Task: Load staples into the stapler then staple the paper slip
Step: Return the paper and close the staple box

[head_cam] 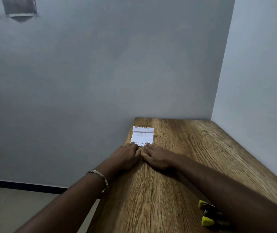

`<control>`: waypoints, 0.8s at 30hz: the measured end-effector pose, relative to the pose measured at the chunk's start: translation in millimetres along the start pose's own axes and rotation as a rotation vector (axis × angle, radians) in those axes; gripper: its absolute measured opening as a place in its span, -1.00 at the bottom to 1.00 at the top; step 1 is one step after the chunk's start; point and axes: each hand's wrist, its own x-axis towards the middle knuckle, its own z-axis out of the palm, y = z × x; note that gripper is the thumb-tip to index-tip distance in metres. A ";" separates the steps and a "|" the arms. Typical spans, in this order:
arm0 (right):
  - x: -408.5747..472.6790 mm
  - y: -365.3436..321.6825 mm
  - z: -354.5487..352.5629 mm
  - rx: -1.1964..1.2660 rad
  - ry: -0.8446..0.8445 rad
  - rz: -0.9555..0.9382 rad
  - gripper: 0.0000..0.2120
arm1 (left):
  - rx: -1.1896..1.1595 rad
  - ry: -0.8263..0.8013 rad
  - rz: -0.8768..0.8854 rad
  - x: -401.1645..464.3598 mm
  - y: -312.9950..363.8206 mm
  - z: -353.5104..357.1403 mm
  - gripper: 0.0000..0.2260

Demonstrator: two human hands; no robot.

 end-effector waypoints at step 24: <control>65.0 24.1 6.1 0.035 0.134 0.001 -0.30 | -0.133 0.073 -0.011 64.5 -21.6 11.7 -0.78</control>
